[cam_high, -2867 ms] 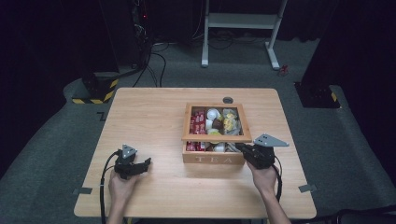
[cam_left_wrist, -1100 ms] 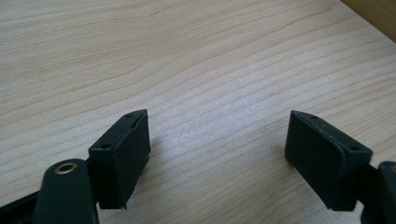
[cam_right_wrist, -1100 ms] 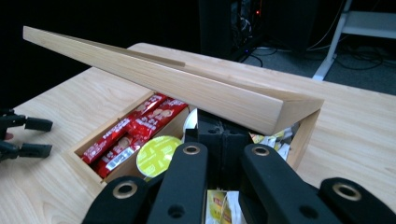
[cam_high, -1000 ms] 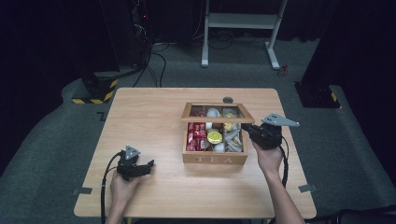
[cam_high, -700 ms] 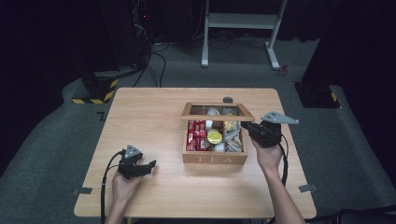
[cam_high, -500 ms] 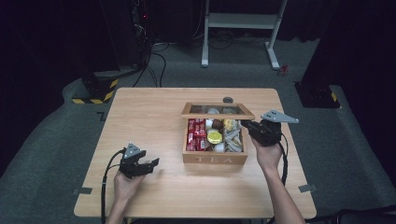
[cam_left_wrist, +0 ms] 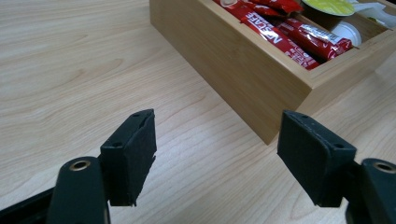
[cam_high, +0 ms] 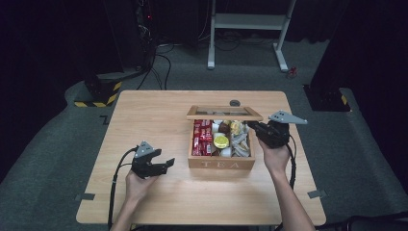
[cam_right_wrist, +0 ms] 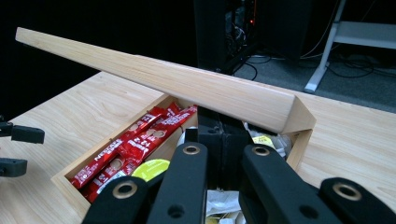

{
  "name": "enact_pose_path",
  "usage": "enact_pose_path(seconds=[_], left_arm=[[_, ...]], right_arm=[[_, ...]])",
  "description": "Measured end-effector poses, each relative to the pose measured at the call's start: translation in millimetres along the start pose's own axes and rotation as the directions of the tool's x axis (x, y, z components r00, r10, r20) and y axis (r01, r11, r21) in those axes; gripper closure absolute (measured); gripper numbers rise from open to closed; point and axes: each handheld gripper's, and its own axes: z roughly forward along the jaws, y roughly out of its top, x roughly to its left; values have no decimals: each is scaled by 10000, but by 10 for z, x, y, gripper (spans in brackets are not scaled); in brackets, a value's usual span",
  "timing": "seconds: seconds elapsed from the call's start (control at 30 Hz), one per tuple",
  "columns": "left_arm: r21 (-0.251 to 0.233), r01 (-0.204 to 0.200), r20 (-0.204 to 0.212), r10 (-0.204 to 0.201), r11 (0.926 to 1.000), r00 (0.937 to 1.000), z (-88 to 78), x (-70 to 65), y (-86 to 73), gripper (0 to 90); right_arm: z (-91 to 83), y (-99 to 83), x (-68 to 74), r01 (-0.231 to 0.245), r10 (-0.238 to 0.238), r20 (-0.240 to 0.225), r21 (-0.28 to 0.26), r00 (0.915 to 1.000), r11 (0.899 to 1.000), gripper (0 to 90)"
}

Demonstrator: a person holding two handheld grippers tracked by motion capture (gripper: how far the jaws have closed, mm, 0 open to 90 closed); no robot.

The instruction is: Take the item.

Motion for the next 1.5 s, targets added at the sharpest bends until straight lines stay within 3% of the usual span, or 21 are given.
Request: enact_pose_path(seconds=[0.27, 0.33, 0.47, 0.7, 0.87, 1.0, 1.5], left_arm=[[-371, -357, 408, 373, 9987, 9985, 51, -122, 105, 297], [-414, -626, 467, 646, 9972, 9968, 103, -181, 142, 300], [-410, -518, 746, 548, 9978, 9957, 176, -234, 193, 301], [-356, -699, 848, 727, 9969, 9937, 249, -308, 286, 303], [-359, -1231, 676, 1253, 9917, 9898, 321, -433, 421, 304], [-393, -1216, 1012, 1250, 9918, 9870, 387, -487, 492, 305], [-201, -1412, 1253, 1426, 9898, 9818, 630, -615, 682, 301]], right_arm=[[9, 37, -6, 4, -4, 58, -17, 10000, 10000, 900], [12, 41, -9, -25, 26, 47, -63, 10000, 10000, 900], [15, 41, -18, -34, 34, -19, -66, 10000, 10000, 900], [24, 56, -23, -51, 51, -37, -68, 10000, 10000, 900], [36, 99, -30, -32, 32, 18, -68, 10000, 10000, 900], [42, 125, -38, -4, 5, 34, -58, 10000, 10000, 900], [74, 193, -60, -52, 53, 57, -62, 10000, 10000, 899]])
